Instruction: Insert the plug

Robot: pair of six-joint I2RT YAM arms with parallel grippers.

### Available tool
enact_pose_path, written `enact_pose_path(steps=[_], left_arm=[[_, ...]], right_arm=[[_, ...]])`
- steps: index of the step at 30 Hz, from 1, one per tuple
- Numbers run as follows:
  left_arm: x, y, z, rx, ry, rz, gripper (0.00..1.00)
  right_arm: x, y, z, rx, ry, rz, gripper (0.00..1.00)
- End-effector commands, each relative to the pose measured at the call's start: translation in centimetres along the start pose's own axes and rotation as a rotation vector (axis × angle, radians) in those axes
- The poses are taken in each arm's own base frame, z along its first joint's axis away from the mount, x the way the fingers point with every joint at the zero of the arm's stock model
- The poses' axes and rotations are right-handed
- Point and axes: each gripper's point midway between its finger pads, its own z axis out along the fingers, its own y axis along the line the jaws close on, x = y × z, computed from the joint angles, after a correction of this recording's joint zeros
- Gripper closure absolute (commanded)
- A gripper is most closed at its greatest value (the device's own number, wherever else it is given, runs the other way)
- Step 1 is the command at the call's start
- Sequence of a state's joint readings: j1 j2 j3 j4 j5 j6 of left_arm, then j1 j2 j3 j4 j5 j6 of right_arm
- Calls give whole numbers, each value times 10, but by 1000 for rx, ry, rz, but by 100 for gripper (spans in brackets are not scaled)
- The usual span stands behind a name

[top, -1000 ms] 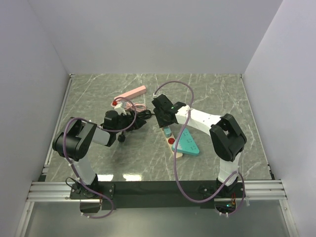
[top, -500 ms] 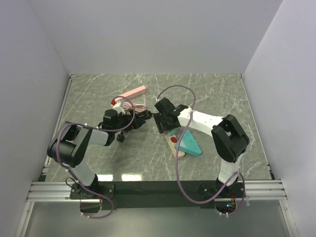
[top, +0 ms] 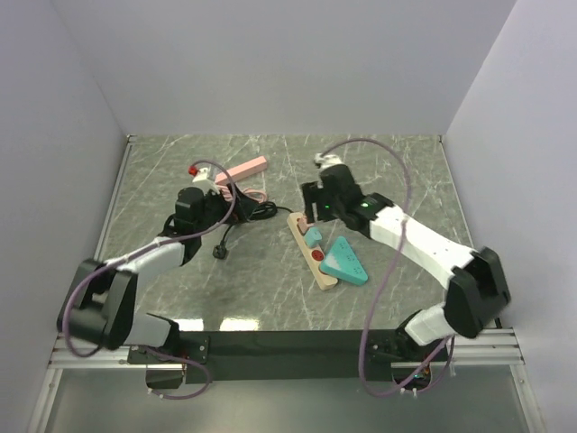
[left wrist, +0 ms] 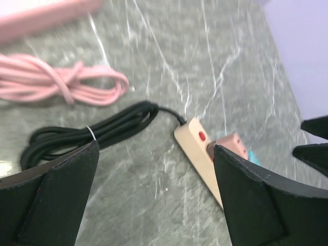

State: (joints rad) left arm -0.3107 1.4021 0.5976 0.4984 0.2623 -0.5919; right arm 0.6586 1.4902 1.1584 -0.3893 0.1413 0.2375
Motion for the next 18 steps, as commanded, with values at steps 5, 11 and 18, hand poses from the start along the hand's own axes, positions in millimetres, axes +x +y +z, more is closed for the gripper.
enact_pose_path(steps=[5,11,18], left_arm=[[-67,-7,-40,-141,-171,91,1],[-96,-14,-66,-183,-221,106,1],[-117,-17,-96,-243,-298,111,1]], right_arm=[[-49,-53,-72,-17,-348,151,22],[-64,-81,-126,-19,-550,218,20],[-59,-102,-150,2,-633,242,20]])
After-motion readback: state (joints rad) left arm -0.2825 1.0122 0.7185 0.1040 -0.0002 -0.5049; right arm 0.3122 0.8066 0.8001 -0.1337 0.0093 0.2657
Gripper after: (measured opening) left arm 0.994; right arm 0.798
